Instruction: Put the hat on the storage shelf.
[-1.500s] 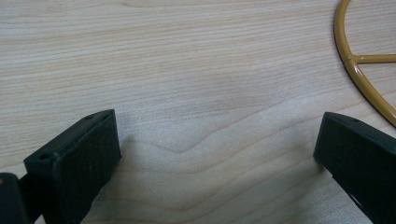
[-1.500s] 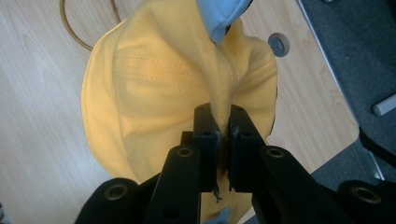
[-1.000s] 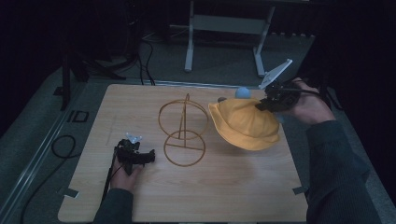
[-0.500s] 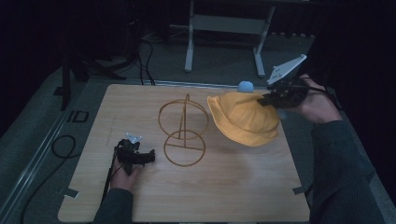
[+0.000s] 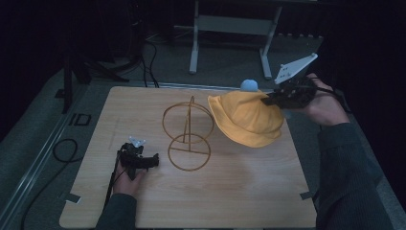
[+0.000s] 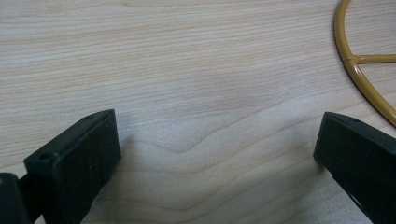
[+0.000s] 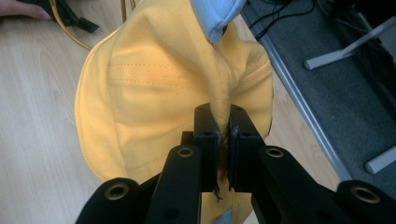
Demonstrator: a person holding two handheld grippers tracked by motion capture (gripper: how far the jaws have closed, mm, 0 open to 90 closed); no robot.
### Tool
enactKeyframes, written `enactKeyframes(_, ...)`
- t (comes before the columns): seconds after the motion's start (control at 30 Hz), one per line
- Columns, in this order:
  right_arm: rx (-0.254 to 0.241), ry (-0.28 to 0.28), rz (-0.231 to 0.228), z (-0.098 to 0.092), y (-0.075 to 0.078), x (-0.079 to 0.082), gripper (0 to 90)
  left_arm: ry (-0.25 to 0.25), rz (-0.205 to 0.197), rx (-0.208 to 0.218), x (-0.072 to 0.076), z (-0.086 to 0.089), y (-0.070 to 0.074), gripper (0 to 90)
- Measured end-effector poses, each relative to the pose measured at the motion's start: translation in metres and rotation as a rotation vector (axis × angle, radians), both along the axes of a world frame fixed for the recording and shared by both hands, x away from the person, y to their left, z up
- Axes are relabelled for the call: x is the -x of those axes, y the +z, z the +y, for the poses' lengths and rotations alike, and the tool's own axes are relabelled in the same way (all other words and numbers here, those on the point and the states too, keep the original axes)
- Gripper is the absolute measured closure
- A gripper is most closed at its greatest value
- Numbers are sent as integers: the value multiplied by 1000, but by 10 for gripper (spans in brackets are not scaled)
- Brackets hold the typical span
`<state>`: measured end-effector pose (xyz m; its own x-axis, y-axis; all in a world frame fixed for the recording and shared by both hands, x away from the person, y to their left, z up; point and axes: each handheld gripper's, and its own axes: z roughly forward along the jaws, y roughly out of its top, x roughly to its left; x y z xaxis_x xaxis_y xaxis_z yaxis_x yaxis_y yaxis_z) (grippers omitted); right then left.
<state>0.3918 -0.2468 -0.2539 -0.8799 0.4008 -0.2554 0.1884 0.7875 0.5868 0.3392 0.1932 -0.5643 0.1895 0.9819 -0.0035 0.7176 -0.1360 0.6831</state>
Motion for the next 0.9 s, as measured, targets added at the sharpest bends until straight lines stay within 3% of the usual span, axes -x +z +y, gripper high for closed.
enactKeyframes(0.5,-61,46,-37,10,10,4,844,-1,1,0,0,0,0,4)
enactKeyframes(0.9,-64,74,-40,27,12,3,844,0,1,0,0,0,0,4)
